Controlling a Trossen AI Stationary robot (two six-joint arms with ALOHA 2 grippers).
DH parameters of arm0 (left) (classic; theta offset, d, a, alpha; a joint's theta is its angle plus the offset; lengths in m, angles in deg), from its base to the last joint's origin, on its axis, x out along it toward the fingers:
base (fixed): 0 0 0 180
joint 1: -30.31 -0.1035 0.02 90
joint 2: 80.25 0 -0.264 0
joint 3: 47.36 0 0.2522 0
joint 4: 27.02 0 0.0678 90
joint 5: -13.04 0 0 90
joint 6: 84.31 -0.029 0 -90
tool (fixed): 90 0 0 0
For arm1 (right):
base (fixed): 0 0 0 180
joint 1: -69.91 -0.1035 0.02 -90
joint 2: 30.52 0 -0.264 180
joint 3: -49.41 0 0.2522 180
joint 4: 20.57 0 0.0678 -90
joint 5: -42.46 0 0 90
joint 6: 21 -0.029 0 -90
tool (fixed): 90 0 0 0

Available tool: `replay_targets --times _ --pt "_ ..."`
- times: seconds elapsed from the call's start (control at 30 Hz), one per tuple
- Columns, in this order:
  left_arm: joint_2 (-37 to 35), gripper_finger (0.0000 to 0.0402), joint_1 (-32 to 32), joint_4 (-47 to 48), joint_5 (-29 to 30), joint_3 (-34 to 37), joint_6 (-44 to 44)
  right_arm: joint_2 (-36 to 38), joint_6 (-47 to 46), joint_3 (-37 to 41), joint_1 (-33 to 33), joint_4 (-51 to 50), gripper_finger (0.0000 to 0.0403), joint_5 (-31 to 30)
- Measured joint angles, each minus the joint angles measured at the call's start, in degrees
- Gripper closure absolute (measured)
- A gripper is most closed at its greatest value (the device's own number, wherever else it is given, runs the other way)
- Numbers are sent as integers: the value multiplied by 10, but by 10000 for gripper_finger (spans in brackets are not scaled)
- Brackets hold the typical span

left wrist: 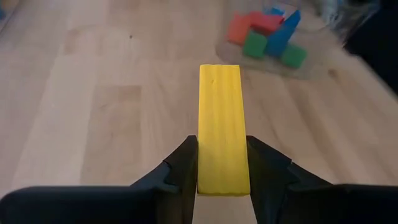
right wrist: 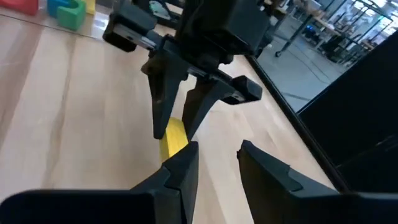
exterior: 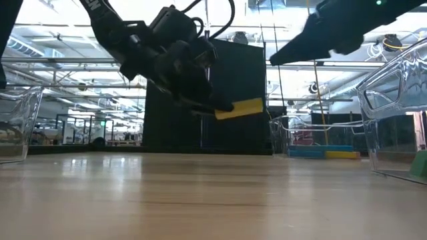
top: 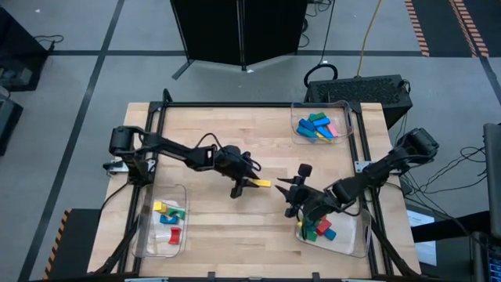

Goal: Sort blocks by size
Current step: Put the yellow rectangle block into the top right transparent bin

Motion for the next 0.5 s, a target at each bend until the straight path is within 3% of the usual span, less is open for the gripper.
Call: replay_targets --times 0.5 --pt "-29 294 -6 17 -25 -1 40 0 59 0 48 16 296 72"
